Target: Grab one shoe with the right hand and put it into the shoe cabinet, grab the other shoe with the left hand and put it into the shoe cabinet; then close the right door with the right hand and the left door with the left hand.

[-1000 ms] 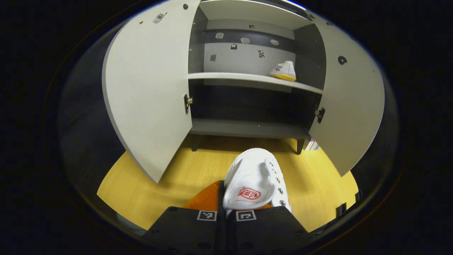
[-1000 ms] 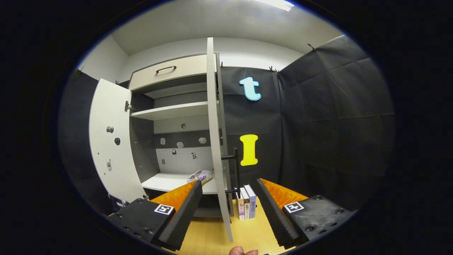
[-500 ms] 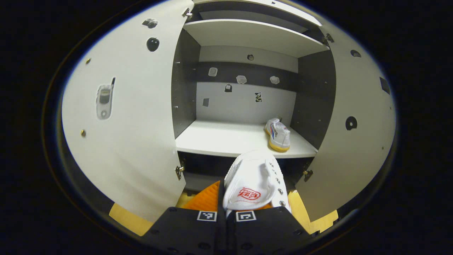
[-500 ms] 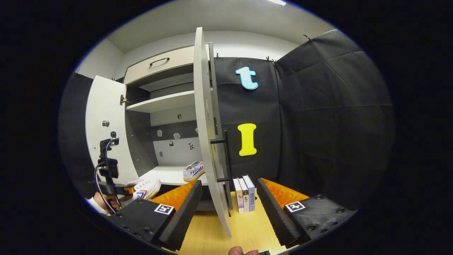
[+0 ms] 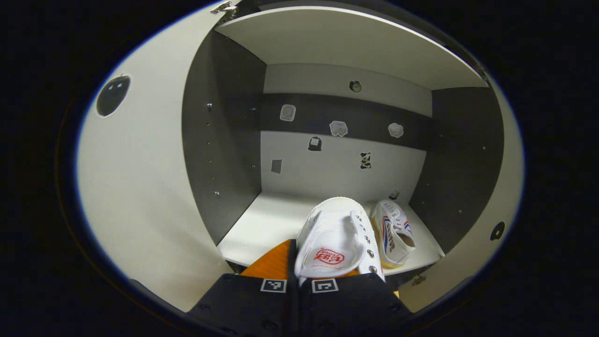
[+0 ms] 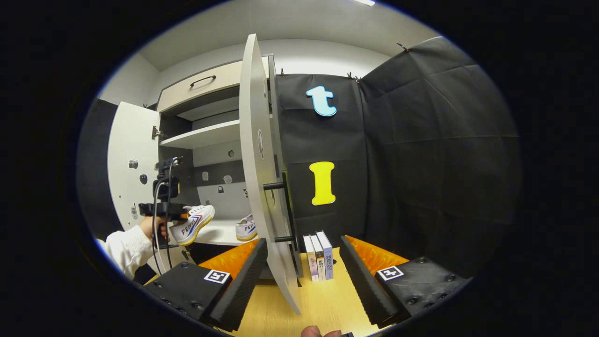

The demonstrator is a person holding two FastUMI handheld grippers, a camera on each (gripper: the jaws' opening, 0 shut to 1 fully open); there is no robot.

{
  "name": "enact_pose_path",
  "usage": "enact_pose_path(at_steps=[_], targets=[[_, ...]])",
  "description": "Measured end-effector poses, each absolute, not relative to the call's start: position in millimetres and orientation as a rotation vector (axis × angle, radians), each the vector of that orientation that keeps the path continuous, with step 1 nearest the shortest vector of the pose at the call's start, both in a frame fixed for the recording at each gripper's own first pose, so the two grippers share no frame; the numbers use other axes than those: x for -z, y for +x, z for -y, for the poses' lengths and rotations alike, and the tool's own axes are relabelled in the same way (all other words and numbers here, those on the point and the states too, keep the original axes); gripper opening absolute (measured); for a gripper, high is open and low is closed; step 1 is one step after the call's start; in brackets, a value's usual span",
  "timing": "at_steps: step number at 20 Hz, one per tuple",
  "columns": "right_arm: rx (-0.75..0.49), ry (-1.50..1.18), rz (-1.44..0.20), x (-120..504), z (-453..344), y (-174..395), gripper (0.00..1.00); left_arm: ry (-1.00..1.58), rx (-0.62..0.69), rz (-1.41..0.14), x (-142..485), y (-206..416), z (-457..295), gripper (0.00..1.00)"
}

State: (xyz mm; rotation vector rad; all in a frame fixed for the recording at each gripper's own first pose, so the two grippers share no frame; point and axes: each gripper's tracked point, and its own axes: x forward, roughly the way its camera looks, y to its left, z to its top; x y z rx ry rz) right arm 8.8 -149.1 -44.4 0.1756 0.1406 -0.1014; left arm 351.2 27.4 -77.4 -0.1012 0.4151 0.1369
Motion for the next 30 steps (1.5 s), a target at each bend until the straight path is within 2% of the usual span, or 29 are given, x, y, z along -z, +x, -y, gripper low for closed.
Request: enact_pose_path(at_steps=[4,10,15,18,19,24,25,26,27,29,30], targets=[[0.101,0.163,-0.130,38.0,158.0,9.9,0.98,-0.070,-0.181,-0.435,89.4,412.1,-37.5,0.05],[0.146,0.150,-0.138,42.5,180.3,9.3,0.98,-0.037,-0.230,-0.491,126.4,470.0,-46.1,0.05],[0.186,0.157,-0.147,43.8,200.8,9.6,0.98,0.022,-0.244,-0.534,150.3,487.4,-41.4,0.05],[0.191,0.162,-0.144,43.8,204.3,10.4,0.98,0.008,-0.199,-0.577,161.6,486.6,-29.0,0.08],[0.189,0.165,-0.145,43.6,203.9,10.5,0.98,0.024,-0.187,-0.565,157.3,486.9,-27.8,0.15],[0.166,0.182,-0.148,45.3,198.2,8.6,0.98,0.075,-0.177,-0.541,144.1,475.9,-22.9,0.29],[0.162,0.187,-0.145,43.6,198.2,7.5,0.98,0.083,-0.182,-0.528,140.3,471.6,-25.5,0.47],[0.159,0.193,-0.143,42.8,197.6,6.9,0.98,0.081,-0.187,-0.517,136.2,466.8,-26.3,0.55],[0.157,0.197,-0.139,41.5,197.0,5.3,0.98,0.068,-0.191,-0.494,132.0,461.8,-26.8,0.68],[0.150,0.203,-0.141,41.6,196.4,2.9,0.98,0.031,-0.183,-0.442,122.0,448.8,-24.7,0.77],[0.144,0.208,-0.146,42.0,195.4,1.6,0.98,0.021,-0.176,-0.411,114.1,441.9,-23.2,0.77]])
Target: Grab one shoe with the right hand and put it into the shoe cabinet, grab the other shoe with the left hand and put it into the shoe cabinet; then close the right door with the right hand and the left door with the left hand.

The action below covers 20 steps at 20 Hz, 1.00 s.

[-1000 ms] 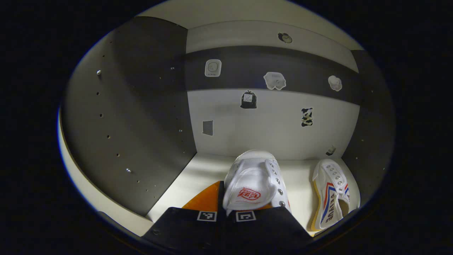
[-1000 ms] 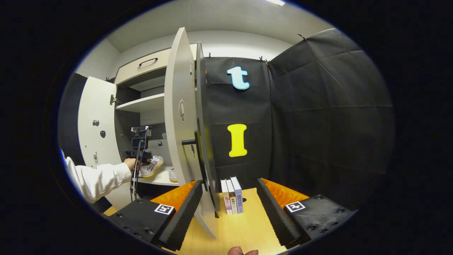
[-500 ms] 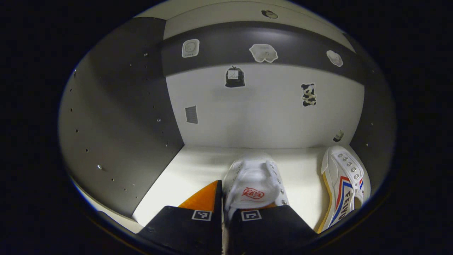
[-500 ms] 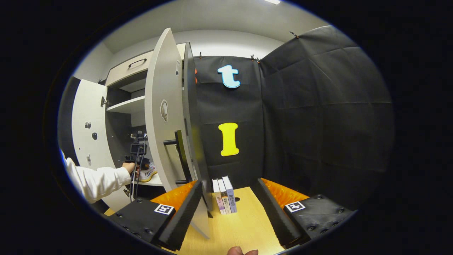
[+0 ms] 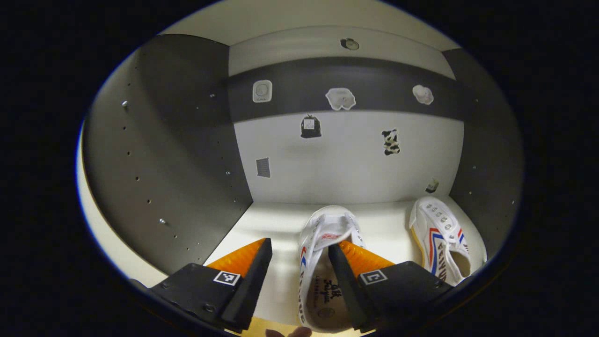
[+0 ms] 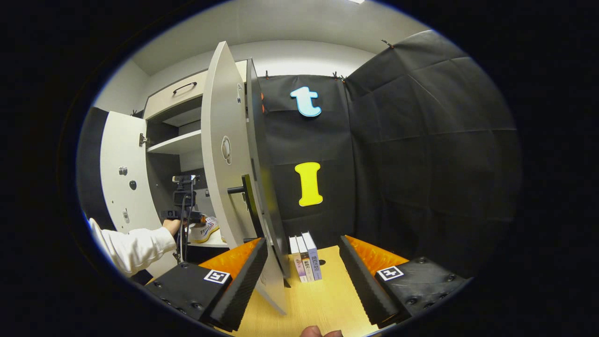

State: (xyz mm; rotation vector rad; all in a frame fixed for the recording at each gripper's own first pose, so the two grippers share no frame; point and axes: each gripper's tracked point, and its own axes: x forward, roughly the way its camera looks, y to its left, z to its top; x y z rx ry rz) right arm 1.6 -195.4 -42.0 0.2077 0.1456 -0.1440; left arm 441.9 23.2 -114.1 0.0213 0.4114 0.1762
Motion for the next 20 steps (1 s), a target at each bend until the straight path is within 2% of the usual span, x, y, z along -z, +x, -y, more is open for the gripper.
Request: enact_pose_path(at_steps=[3,11,15,20], targets=[[0.132,0.221,-0.160,43.2,193.8,-0.4,0.98,0.026,-0.162,-0.310,82.6,415.6,-20.2,0.88],[0.101,0.216,-0.161,37.3,189.3,8.5,0.98,0.009,-0.044,-0.061,-19.0,298.9,18.7,0.92],[0.085,0.224,-0.153,30.5,188.1,23.1,0.98,-0.006,0.020,-0.011,-41.0,223.6,40.0,0.94],[0.094,0.213,-0.136,24.6,196.8,38.3,0.98,-0.064,0.051,-0.020,-45.9,144.4,53.7,0.95]])
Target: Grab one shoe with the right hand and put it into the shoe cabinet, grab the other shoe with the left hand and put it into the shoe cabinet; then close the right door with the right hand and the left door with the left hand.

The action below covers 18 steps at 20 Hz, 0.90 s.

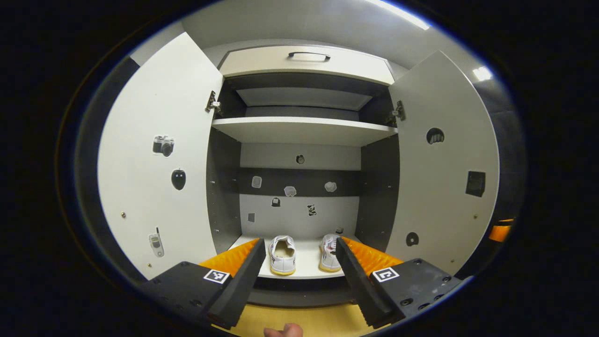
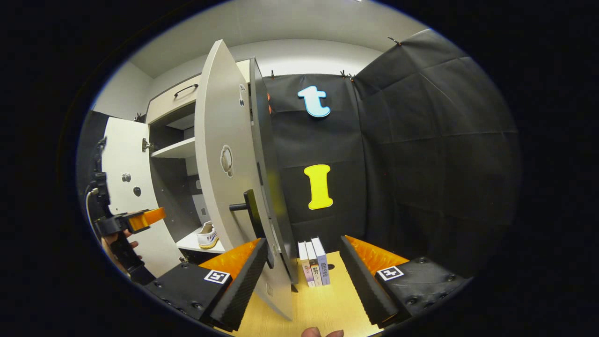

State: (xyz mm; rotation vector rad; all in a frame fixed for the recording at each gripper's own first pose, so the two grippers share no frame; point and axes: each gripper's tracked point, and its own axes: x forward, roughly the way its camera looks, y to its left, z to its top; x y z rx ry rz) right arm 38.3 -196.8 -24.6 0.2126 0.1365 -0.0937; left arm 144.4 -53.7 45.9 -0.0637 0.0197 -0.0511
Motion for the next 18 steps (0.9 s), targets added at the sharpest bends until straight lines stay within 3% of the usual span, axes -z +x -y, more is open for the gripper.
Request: enact_pose_path(at_steps=[7,18], targets=[[0.089,0.146,-0.123,24.9,196.7,64.5,0.98,-0.052,0.039,-0.046,-30.7,80.8,54.2,0.95],[0.118,0.131,-0.100,29.1,182.0,79.3,0.97,-0.044,0.024,-0.041,-12.3,58.2,21.3,0.95]])
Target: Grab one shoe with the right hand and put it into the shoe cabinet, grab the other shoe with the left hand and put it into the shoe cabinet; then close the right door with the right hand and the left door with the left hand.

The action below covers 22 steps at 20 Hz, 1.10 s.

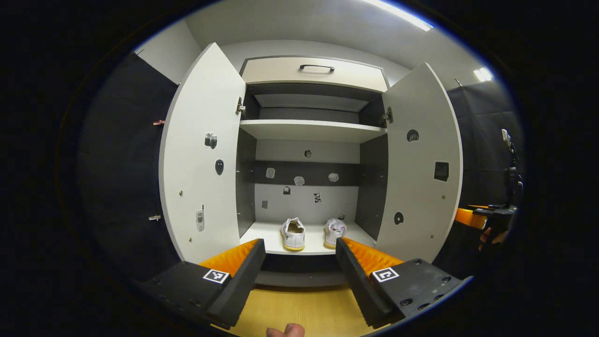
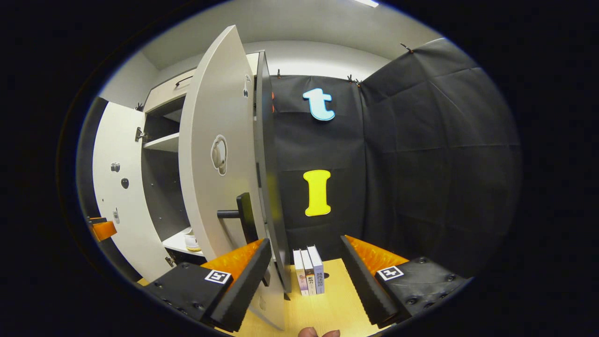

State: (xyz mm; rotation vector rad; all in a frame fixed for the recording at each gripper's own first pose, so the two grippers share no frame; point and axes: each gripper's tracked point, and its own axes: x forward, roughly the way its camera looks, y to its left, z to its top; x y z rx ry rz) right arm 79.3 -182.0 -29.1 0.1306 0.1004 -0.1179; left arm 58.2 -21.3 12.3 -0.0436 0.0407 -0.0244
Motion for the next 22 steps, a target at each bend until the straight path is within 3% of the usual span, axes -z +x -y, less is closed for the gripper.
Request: enact_pose_path(at_steps=[6,14,22], targets=[[0.085,0.155,-0.099,28.6,139.6,77.0,0.97,-0.053,0.009,-0.044,-8.2,51.6,-3.3,0.95],[-0.119,0.197,-0.137,28.7,20.2,89.5,0.98,-0.056,-0.024,-0.040,-8.4,34.0,-37.2,0.95],[-0.194,0.204,-0.131,17.5,-24.8,65.5,0.98,-0.080,-0.061,-0.036,-10.3,18.1,-70.1,0.95]])
